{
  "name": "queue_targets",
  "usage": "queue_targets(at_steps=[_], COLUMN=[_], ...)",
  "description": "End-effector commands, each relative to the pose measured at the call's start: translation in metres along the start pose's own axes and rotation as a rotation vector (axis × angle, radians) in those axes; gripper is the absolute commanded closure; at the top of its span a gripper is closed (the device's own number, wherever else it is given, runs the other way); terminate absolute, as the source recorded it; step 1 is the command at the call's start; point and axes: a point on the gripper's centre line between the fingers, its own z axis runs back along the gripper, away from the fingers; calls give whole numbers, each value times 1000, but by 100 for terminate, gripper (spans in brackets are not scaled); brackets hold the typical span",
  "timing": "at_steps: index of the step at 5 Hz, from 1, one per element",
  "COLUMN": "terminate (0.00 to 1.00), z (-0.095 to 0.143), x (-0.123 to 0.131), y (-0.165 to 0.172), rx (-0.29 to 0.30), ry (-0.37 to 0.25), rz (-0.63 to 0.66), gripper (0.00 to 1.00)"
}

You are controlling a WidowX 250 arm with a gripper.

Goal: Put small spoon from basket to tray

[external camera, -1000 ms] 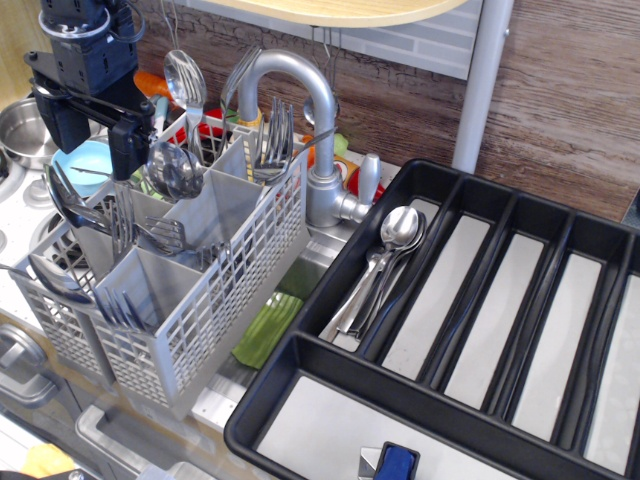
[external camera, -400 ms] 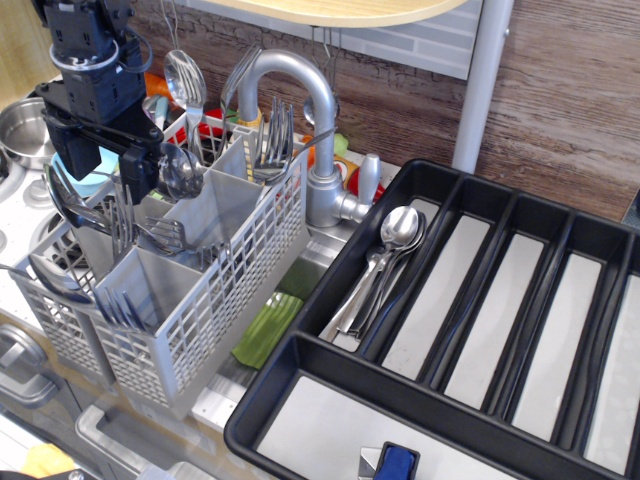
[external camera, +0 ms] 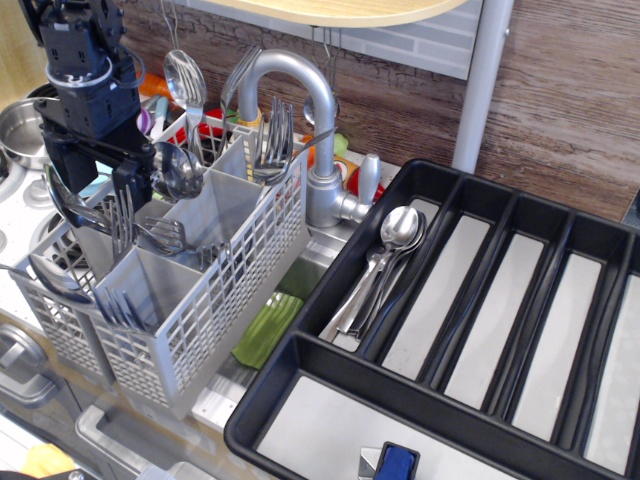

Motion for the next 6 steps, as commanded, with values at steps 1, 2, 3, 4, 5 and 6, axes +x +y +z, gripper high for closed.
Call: queue_targets(at_steps=[1,2,3,4,5,6], terminate=[0,0,0,0,0,0], z=[1,-8,-16,-24,-28,-27], x=[4,2,0,-4,-6,-8], y=[17,18,19,15,14,11], rx=[86,89,69,48,35,30], ry=[-43,-37,-41,-35,-38,-26], rz=[-39,-30,-27,-15,-11,-7], gripper=[0,0,0,0,100,100])
